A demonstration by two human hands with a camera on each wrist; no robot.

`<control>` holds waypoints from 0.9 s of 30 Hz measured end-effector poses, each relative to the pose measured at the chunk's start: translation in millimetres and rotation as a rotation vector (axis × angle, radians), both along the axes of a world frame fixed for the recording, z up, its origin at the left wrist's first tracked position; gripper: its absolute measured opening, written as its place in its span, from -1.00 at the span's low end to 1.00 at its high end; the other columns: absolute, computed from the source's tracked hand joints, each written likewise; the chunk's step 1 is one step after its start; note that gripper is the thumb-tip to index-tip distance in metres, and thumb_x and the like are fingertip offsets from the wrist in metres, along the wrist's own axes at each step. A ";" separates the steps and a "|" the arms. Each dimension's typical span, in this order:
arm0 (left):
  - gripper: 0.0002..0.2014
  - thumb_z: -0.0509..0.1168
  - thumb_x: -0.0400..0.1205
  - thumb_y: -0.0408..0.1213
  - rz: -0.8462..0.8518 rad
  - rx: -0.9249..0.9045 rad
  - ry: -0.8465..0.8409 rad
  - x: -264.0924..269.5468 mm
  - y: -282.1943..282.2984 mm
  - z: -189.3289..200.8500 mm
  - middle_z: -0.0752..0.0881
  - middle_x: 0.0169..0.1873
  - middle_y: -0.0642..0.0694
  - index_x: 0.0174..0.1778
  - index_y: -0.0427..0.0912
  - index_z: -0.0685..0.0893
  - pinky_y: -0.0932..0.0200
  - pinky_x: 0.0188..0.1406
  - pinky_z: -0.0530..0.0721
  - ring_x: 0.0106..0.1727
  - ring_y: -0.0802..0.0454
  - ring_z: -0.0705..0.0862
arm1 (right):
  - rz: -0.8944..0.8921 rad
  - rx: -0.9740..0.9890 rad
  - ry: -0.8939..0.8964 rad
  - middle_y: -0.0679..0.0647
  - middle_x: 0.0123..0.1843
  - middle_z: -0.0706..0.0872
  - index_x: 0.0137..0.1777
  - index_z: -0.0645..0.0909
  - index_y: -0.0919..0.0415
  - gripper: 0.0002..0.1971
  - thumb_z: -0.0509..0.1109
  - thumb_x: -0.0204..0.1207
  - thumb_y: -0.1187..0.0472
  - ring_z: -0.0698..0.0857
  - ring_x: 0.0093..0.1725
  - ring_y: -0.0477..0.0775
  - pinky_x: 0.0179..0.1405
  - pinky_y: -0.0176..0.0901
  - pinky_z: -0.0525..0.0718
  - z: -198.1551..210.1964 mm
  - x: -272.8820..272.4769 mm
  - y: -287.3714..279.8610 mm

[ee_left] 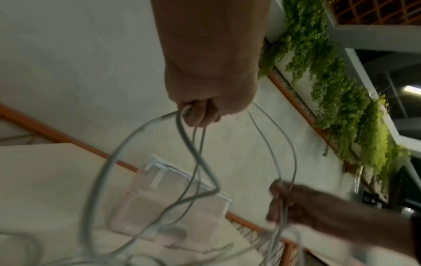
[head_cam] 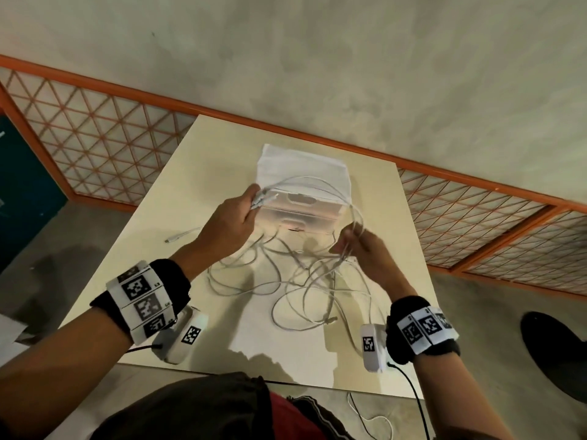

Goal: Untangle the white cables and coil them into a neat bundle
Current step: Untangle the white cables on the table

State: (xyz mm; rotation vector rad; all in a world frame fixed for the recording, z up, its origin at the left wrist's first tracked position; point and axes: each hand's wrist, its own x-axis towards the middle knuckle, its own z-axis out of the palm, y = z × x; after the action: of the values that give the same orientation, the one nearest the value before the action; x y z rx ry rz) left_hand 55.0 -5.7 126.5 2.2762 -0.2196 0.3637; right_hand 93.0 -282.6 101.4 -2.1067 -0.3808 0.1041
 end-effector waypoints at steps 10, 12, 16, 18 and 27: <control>-0.79 0.23 0.63 -0.32 -0.202 0.254 0.517 -9.8 23.6 -43.2 0.74 0.01 -0.19 0.17 -0.20 0.46 0.02 -0.06 0.63 0.04 -0.24 0.71 | 0.123 -0.286 -0.186 0.05 -0.44 0.66 -0.12 0.56 0.16 -0.77 0.12 0.64 0.39 0.63 -0.46 -0.11 -0.34 -0.33 0.56 64.1 -1.3 6.3; -0.66 0.22 0.65 -0.22 -0.220 0.055 0.512 -8.2 21.3 -36.3 0.71 0.06 -0.25 0.33 -0.21 0.45 0.16 0.00 0.61 0.03 -0.22 0.69 | 0.155 -0.363 -0.086 0.05 -0.45 0.60 -0.14 0.57 0.20 -0.78 0.13 0.68 0.31 0.58 -0.47 -0.06 -0.35 -0.23 0.53 53.5 -5.1 10.7; -0.41 0.18 0.68 -0.12 -0.183 -0.015 0.550 -3.4 23.1 -18.3 0.61 0.33 -0.09 0.62 -0.07 0.13 0.19 0.17 0.42 0.30 -0.12 0.59 | 0.027 -0.520 0.099 -0.03 -0.40 0.55 -0.18 0.50 0.21 -0.75 0.11 0.71 0.19 0.56 -0.36 0.09 -0.36 -0.24 0.45 23.7 0.1 6.4; -0.36 0.23 0.66 -0.15 -0.239 0.064 0.604 -2.3 32.3 -18.2 0.52 0.42 -0.04 0.62 -0.07 0.11 0.25 0.25 0.37 0.41 -0.04 0.51 | -0.071 -0.610 0.151 0.17 -0.23 0.66 -0.13 0.54 0.24 -0.74 0.10 0.71 0.17 0.63 -0.14 0.28 -0.23 -0.10 0.48 9.0 5.5 -4.1; -0.67 0.11 0.72 -0.14 -0.245 0.013 0.396 -0.8 18.1 -15.0 0.71 0.16 -0.24 0.33 -0.16 0.56 0.05 0.17 0.54 0.14 -0.18 0.67 | -0.098 -0.661 0.228 0.23 -0.16 0.61 -0.14 0.52 0.23 -0.73 0.05 0.69 0.17 0.60 -0.11 0.25 -0.12 -0.04 0.48 1.4 -4.4 3.1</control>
State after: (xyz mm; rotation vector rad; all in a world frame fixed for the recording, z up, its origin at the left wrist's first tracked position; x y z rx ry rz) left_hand 54.3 12.4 111.4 2.2476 -0.2908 -0.2163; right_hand 88.6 -279.5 102.8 -2.7198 -0.1058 0.4611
